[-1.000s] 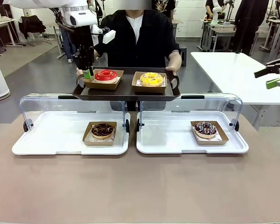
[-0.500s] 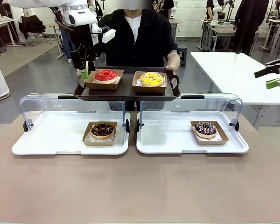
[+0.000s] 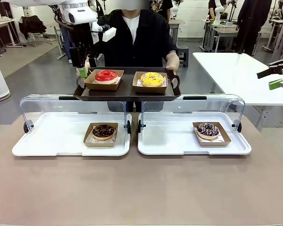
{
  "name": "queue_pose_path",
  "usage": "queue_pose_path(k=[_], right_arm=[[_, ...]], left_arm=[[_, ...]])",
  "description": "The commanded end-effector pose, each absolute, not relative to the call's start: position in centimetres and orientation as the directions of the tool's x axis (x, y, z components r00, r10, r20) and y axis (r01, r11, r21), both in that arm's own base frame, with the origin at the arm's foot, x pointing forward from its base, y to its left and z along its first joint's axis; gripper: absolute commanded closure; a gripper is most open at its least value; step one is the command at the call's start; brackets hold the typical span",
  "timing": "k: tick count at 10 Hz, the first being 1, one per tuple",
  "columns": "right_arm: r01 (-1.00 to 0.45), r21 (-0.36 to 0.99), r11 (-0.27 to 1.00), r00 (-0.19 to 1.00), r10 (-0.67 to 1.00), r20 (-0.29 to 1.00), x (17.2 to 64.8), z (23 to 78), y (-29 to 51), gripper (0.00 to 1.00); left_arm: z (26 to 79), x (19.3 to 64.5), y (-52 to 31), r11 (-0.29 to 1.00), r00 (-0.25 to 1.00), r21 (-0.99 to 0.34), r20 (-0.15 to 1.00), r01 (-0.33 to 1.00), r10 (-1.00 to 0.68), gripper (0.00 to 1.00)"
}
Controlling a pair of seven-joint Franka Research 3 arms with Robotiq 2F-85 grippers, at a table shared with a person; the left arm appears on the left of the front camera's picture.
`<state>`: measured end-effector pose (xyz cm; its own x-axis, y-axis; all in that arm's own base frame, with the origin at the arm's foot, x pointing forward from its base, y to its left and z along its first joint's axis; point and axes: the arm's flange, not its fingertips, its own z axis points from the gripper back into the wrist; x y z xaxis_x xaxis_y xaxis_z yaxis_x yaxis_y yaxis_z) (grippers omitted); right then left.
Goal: Provide the desired donut to the person.
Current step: Place the picked Paper togo box onto the Handle tray extended by the person.
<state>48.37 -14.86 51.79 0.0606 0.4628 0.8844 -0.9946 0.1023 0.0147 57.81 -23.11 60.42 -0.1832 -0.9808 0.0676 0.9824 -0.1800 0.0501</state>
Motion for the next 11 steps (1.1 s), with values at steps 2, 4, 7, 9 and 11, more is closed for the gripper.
queue_pose_path(k=[2, 4, 7, 9, 11], right_arm=[[-0.994, 0.017, 0.109, 0.066, 0.465, 0.883, 48.5, 51.7, -14.9, 0.0], [-0.994, 0.017, 0.109, 0.066, 0.465, 0.883, 48.5, 51.7, -14.9, 0.0], [-0.994, 0.017, 0.109, 0.066, 0.465, 0.883, 48.5, 51.7, -14.9, 0.0], [-0.994, 0.017, 0.109, 0.066, 0.465, 0.883, 48.5, 51.7, -14.9, 0.0], [-0.994, 0.017, 0.109, 0.066, 0.465, 0.883, 48.5, 51.7, -14.9, 0.0]], left_arm=[[61.3, 54.5, -20.6, -0.234, -0.24, 0.071, 0.086, 0.97, -0.967, 0.0], [62.4, 51.1, -17.5, -0.256, -0.267, 0.116, 0.093, 0.96, -0.959, 0.0], [62.9, 48.6, -12.3, -0.211, -0.23, 0.148, 0.128, 0.966, -0.965, 0.0], [63.0, 47.7, -9.4, -0.179, -0.201, 0.147, 0.154, 0.973, -0.967, 0.0], [62.9, 46.6, -7.7, -0.166, -0.191, 0.159, 0.156, 0.973, -0.969, 0.0]])
